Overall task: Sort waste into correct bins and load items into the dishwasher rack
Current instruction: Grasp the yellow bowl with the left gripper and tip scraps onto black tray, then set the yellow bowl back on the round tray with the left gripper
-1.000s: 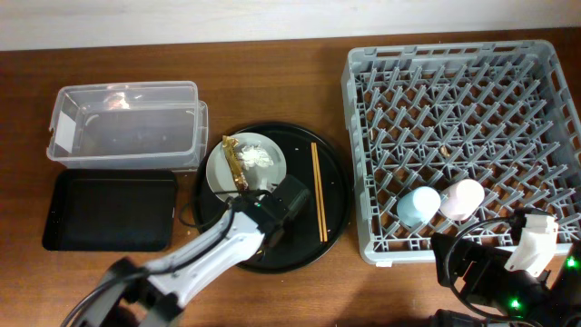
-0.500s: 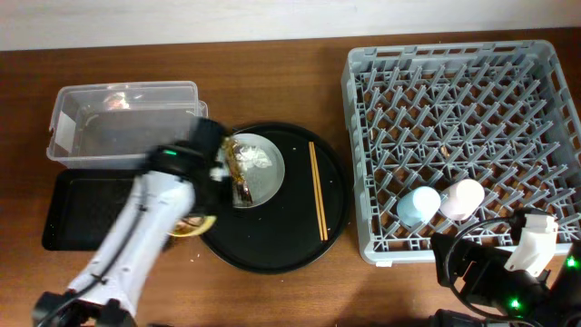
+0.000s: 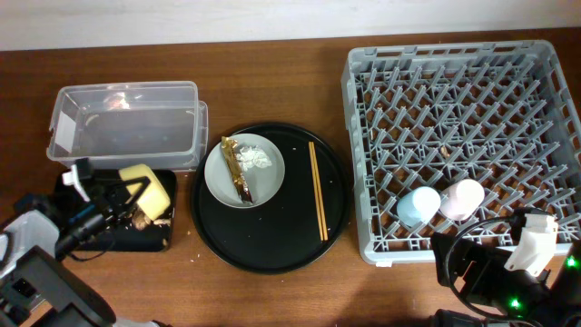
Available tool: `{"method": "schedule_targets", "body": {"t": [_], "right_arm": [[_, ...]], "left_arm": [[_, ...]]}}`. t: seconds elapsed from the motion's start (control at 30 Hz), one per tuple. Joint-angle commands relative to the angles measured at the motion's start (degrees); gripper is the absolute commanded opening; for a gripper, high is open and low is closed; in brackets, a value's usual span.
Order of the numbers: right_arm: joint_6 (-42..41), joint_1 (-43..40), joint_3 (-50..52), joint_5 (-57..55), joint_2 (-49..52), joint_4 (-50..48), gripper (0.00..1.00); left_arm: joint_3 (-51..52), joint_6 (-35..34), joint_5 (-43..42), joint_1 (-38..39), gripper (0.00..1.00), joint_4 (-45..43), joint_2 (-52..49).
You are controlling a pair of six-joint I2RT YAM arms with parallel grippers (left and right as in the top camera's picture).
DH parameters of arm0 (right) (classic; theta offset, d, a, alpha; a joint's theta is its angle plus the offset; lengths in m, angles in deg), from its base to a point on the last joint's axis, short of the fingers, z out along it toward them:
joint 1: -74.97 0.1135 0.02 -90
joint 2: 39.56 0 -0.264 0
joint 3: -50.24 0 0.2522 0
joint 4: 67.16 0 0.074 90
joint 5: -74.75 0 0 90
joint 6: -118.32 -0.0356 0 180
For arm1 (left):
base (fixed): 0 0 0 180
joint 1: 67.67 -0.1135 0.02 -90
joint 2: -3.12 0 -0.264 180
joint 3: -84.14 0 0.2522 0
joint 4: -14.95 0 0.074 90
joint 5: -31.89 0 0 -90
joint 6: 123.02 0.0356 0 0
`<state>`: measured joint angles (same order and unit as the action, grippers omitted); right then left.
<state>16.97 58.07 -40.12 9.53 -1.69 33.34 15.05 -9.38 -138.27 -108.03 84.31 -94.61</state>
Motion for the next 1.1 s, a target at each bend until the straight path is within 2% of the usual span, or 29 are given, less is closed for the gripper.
{"method": "schedule_targets", "body": {"t": [0.0,0.03,0.1,0.17,0.2,0.23,0.27,0.3,0.33,0.37,0.4,0.47,0.5,0.53,0.57,0.6,0.7,0.73,0.8,0.9,0.97,1.07], "right_arm": [[0.4,-0.4,0.2,0.1,0.1,0.1,0.94],[0.4,-0.4,0.2,0.1,0.1,0.3,0.94],[0.4,-0.4,0.2,0.1,0.1,0.5,0.94],[0.4,-0.4,0.2,0.1,0.1,0.5,0.94],[0.4,-0.4,0.2,0.1,0.1,0.5,0.94],[0.4,-0.4,0.2,0.1,0.1,0.5,0.94],[0.4,-0.4,0.2,0.1,0.1,0.7,0.94],[0.4,-0.4,0.2,0.1,0.1,0.7,0.94],[0.4,-0.4,0.2,0.2,0.1,0.7,0.94],[-0.6,-0.4,0.2,0.7,0.1,0.7,0.94],[-1.1,-0.3,0.2,1.0,0.1,0.7,0.94],[-1.1,-0.4,0.2,1.0,0.1,0.7,0.94],[-1.1,-0.4,0.2,1.0,0.1,0.7,0.94],[-1.1,-0.4,0.2,1.9,0.1,0.7,0.94],[-1.1,-0.3,0.2,2.7,0.1,1.0,0.94],[-1.1,-0.3,0.2,2.9,0.1,1.0,0.94],[-1.1,-0.4,0.2,2.9,0.1,1.0,0.94],[-1.1,-0.4,0.2,2.9,0.1,1.0,0.94],[-1.1,-0.4,0.2,2.8,0.1,0.9,0.94],[-1.1,-0.4,0.2,2.2,0.1,0.9,0.94],[-1.1,-0.4,0.2,1.3,0.1,0.9,0.94],[-1.1,-0.4,0.2,1.3,0.1,0.9,0.94]], "left_arm": [[2.0,5.4,-10.0,-1.8,0.00,1.5,-0.4],[2.0,7.9,-9.9,-1.8,0.00,1.4,-0.4],[2.0,6.7,-10.0,-1.8,0.00,3.7,-0.7],[2.0,9.7,-10.0,-1.8,0.00,6.2,-0.7],[2.0,10.3,-8.8,-1.8,0.00,4.0,-0.8],[2.0,7.8,-8.9,-1.8,0.00,7.4,-0.8],[1.9,13.2,-10.0,-1.8,0.00,10.3,-0.4],[1.9,14.2,-10.1,-1.8,0.00,15.4,-0.2],[1.9,18.3,-9.9,-1.8,0.00,15.4,0.0],[1.9,13.9,-7.9,-1.8,0.00,14.9,-0.1],[1.9,16.1,-9.5,-1.9,0.00,15.0,0.0],[1.7,8.3,-10.0,-2.9,0.00,9.1,0.0],[1.3,7.3,-9.4,-3.3,0.00,3.1,0.0],[1.3,-1.8,-10.1,-3.5,0.00,2.0,-0.1],[1.1,1.5,-9.6,-3.1,0.00,3.0,1.0],[1.0,-0.6,-4.9,-2.9,0.00,2.9,1.7],[0.9,-0.9,4.3,0.2,0.00,7.4,5.8],[0.2,-6.1,13.4,4.2,0.00,7.6,9.5],[-1.4,-15.3,26.1,12.3,0.00,7.6,15.6],[-1.7,-30.1,49.0,32.2,0.00,5.5,24.1],[-1.7,-41.1,66.6,52.0,0.00,3.8,24.8],[0.9,-52.0,82.7,72.6,0.00,-1.9,20.7]]}}
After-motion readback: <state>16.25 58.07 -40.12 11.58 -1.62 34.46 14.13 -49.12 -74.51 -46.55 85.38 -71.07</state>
